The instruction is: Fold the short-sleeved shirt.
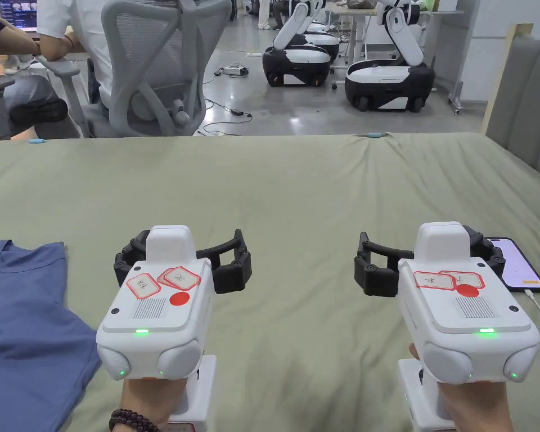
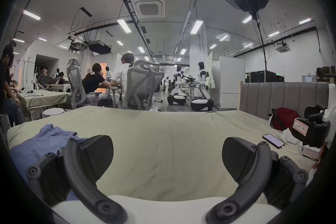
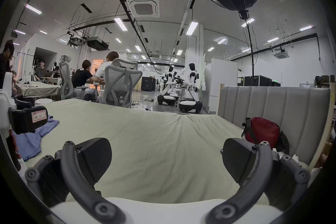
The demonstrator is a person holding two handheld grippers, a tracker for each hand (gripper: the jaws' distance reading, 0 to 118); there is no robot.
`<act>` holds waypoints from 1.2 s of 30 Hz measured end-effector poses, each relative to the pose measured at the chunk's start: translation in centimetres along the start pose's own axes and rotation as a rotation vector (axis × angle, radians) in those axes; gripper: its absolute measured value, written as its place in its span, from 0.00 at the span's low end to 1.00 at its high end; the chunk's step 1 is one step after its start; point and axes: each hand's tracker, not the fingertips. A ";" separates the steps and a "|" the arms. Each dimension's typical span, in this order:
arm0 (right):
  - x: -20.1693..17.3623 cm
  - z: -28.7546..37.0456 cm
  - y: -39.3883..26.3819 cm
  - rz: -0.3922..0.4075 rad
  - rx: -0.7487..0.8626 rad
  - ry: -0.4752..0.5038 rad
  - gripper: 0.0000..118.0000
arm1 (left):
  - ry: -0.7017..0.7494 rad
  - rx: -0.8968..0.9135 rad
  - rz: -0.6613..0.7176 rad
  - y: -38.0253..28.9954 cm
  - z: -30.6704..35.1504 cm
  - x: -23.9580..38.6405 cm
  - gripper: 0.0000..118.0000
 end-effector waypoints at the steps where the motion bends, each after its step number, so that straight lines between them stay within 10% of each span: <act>1: 0.0 0.0 0.0 0.002 0.000 -0.004 1.00 | 0.001 0.005 -0.005 0.0 0.1 0.1 1.00; 3: 0.0 0.0 0.0 -0.003 -0.007 -0.005 0.81 | -0.007 0.005 -0.018 0.0 0.3 0.3 0.74; 6: 0.2 0.0 -0.1 -0.021 -0.004 -0.006 0.01 | -0.001 0.025 -0.028 0.1 0.4 0.5 0.00; 21: -1.8 0.1 0.1 0.013 -0.020 0.014 0.01 | 0.045 0.031 -0.027 1.6 2.5 -2.5 0.00; 36: -22.2 -0.6 2.7 0.006 0.036 0.486 0.01 | 0.458 0.002 -0.082 2.3 11.5 -18.9 0.00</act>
